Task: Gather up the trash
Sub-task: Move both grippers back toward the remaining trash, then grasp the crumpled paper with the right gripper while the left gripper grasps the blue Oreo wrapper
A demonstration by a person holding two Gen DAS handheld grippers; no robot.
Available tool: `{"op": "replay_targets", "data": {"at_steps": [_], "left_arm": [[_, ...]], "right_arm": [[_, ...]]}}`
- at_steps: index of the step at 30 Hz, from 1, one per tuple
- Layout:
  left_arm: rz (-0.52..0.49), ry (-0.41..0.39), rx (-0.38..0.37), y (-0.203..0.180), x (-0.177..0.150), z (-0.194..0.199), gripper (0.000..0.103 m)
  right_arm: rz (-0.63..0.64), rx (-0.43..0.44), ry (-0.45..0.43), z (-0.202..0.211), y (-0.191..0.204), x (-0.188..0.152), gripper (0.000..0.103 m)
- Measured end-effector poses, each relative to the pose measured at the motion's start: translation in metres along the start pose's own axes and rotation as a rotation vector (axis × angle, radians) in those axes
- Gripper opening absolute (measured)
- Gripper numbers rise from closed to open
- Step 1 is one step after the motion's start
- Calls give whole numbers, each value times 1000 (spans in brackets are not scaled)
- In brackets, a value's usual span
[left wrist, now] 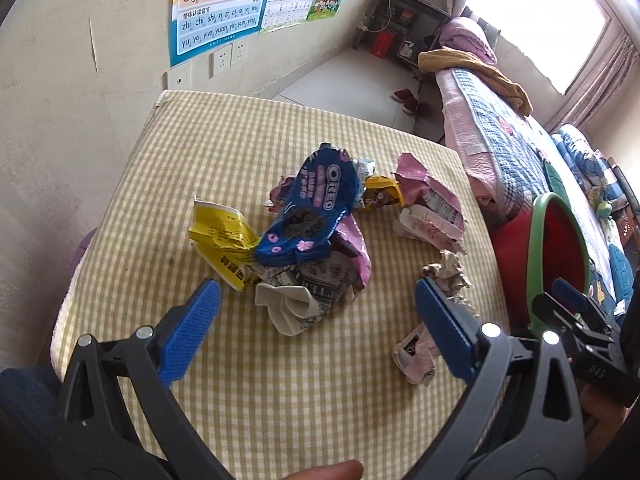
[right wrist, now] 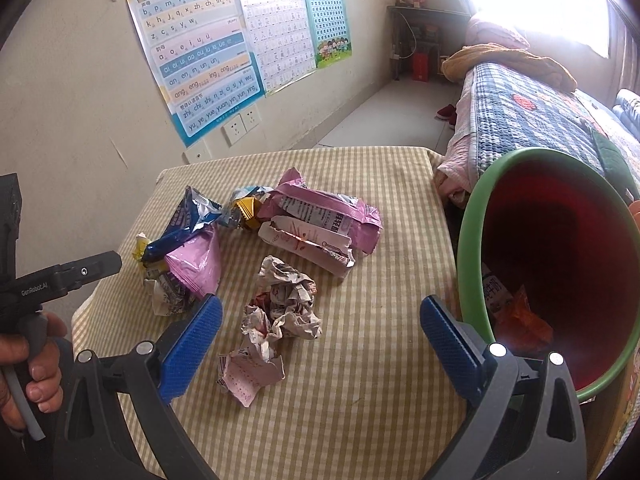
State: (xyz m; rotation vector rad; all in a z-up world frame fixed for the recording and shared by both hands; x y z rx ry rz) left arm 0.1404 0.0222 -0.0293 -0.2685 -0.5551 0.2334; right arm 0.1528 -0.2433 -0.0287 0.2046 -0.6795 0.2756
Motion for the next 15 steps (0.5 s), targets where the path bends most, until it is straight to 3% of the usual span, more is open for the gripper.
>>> {"op": "replay_targets", "data": {"at_steps": [2, 15], "left_arm": [[-20, 20, 22, 2, 1, -8, 86], [-146, 64, 132, 2, 6, -50, 65]], "right_arm": [[-8, 4, 11, -5, -1, -2, 96], [-17, 59, 90, -47, 9, 0, 96]]}}
Point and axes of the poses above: each gripper's, at about its wrist camera, not at the fingertips, and z roughly against the way its jaws point, y to its left, x to its top, the point moved 6 cm from there along -z, roughly the way its jaws point, and after that the axes turned 6 degrees about z, right-handed, at the moved point
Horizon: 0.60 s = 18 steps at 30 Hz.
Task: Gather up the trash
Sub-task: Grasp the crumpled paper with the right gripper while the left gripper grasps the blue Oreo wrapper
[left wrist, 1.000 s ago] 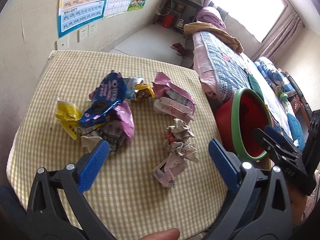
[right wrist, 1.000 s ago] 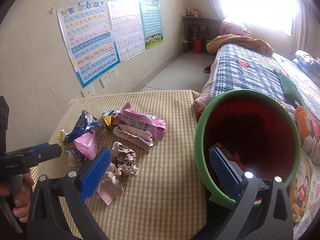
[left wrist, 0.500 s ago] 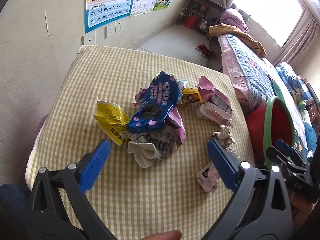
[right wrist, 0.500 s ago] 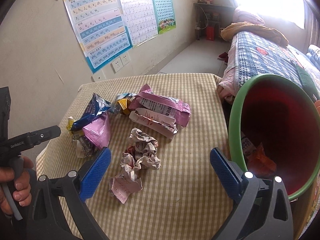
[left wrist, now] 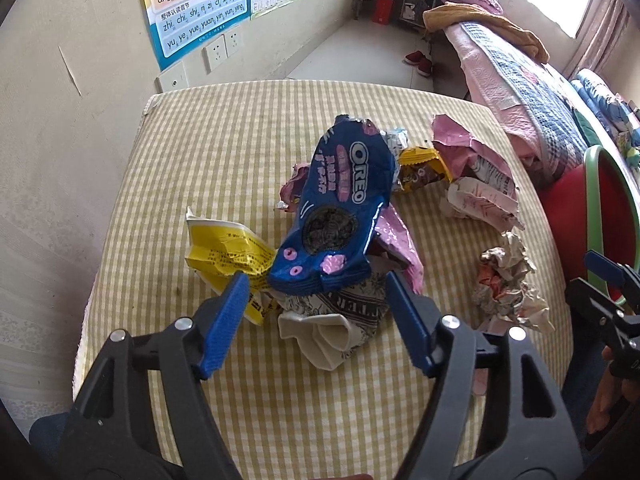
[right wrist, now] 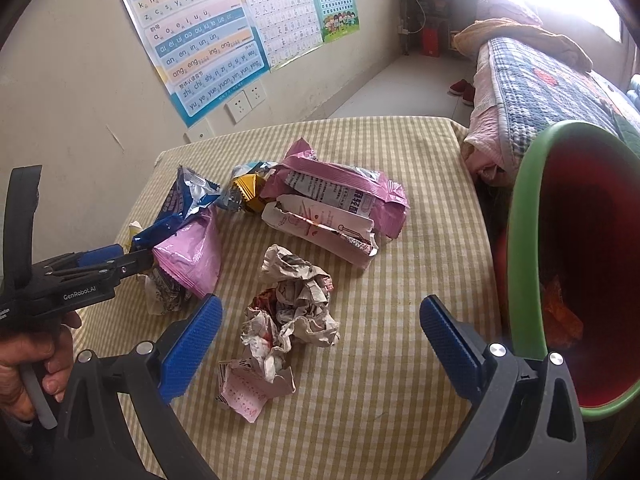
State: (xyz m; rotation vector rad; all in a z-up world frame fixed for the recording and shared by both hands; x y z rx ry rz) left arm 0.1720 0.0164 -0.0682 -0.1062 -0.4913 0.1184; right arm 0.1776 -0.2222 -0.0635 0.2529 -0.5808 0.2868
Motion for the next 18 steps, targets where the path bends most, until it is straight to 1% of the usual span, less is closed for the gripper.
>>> {"op": "replay_targets", "data": {"at_steps": [2, 3, 5, 7, 9, 11, 13, 15, 16, 17, 18], "left_arm": [[-3, 0, 0, 0, 2, -3, 58], [-6, -3, 0, 1, 4, -3, 57], [-11, -13, 1, 0, 6, -3, 51], [-19, -23, 0, -1, 8, -4, 47], [-24, -23, -9, -3, 10, -5, 42], [-29, -18, -20, -5, 10, -7, 35], [-36, -14, -28, -7, 9, -9, 33], [-43, -12, -33, -10, 8, -10, 30], [-47, -12, -36, -12, 8, -10, 28], [-51, -13, -35, -12, 8, -10, 26], [-55, -16, -34, -13, 8, -9, 25]], "right_arm": [[10, 6, 13, -9, 4, 2, 96], [17, 6, 21, -14, 6, 2, 96], [22, 9, 34, -22, 7, 2, 96], [25, 1, 46, -31, 6, 1, 95], [10, 1, 61, -38, 3, 0, 95], [-4, 7, 76, -46, 0, -1, 90], [-7, 19, 90, -52, 0, -1, 88], [-7, 32, 104, -57, 1, -2, 83], [-4, 41, 113, -60, 2, -3, 78], [-8, 57, 125, -64, 3, -5, 71], [-20, 87, 134, -66, 4, -7, 66]]}}
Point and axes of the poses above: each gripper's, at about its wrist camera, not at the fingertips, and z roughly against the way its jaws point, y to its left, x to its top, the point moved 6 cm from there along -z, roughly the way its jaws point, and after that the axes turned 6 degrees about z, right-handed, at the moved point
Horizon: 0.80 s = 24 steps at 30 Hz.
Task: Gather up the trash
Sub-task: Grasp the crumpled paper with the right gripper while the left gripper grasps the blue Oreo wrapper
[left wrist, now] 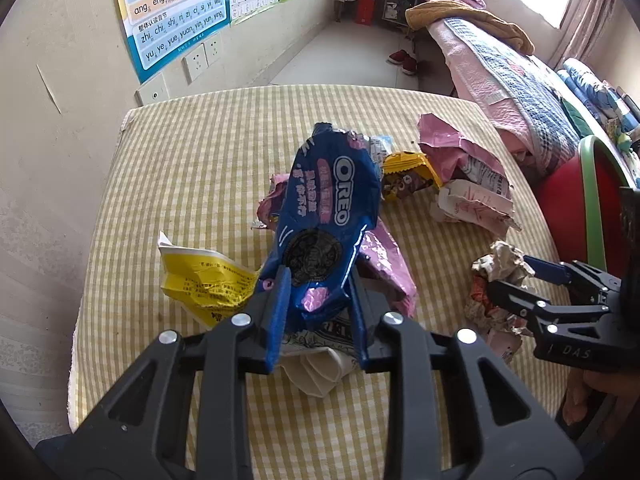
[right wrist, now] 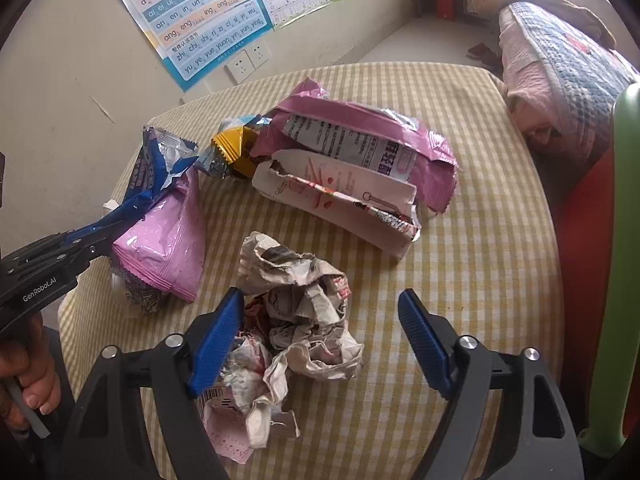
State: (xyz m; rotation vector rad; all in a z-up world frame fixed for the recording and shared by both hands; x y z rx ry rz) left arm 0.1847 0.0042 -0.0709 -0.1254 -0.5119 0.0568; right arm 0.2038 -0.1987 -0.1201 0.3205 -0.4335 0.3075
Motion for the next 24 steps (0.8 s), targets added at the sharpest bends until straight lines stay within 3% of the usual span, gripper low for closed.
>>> {"op": "replay_targets", "data": {"at_steps": [2, 4, 6, 7, 13, 24], "left_arm": [[0, -2, -3, 0, 0, 1, 22], [2, -5, -2, 0, 0, 3, 19], [5, -12, 1, 1, 0, 6, 16], [10, -14, 1, 2, -1, 7, 14], [38, -36, 3, 7, -2, 19, 7], [100, -105, -68, 11, 1, 55, 6]], "right_arm": [[-2, 42, 2, -1, 4, -2, 52], [26, 37, -8, 2, 9, -1, 40], [45, 20, -20, 7, 13, 1, 37], [51, 15, -23, 8, 13, 1, 28], [38, 23, -39, 16, 10, -1, 27], [61, 5, -145, 56, 23, 13, 26]]}}
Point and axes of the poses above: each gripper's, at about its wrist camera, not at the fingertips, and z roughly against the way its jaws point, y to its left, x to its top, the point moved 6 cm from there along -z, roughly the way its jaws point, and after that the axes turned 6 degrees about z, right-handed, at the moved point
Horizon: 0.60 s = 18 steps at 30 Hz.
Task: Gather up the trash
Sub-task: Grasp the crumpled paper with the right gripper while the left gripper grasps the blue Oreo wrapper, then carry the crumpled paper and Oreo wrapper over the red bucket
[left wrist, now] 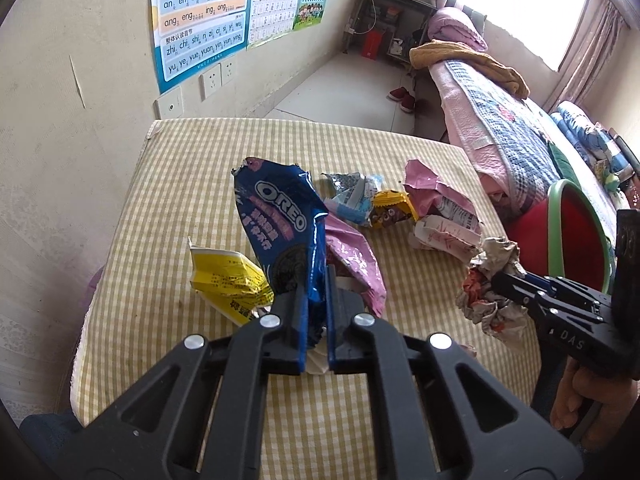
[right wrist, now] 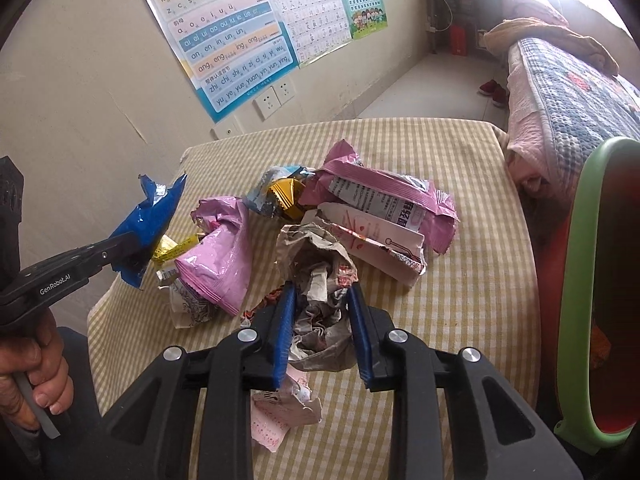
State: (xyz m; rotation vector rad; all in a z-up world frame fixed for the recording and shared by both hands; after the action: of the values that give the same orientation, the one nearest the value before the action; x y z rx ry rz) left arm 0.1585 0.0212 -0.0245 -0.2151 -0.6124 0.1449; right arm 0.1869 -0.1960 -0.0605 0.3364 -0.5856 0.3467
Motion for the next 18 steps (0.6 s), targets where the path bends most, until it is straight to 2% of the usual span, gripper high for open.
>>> {"op": "replay_targets", "data": {"at_steps": [7, 18], "left_arm": [[17, -19, -39, -8, 1, 15, 6], [-27, -15, -98, -45, -8, 23, 6]], "right_arm": [[7, 5, -35, 18, 8, 5, 26], [-20, -9, -82, 44, -4, 4, 26]]}}
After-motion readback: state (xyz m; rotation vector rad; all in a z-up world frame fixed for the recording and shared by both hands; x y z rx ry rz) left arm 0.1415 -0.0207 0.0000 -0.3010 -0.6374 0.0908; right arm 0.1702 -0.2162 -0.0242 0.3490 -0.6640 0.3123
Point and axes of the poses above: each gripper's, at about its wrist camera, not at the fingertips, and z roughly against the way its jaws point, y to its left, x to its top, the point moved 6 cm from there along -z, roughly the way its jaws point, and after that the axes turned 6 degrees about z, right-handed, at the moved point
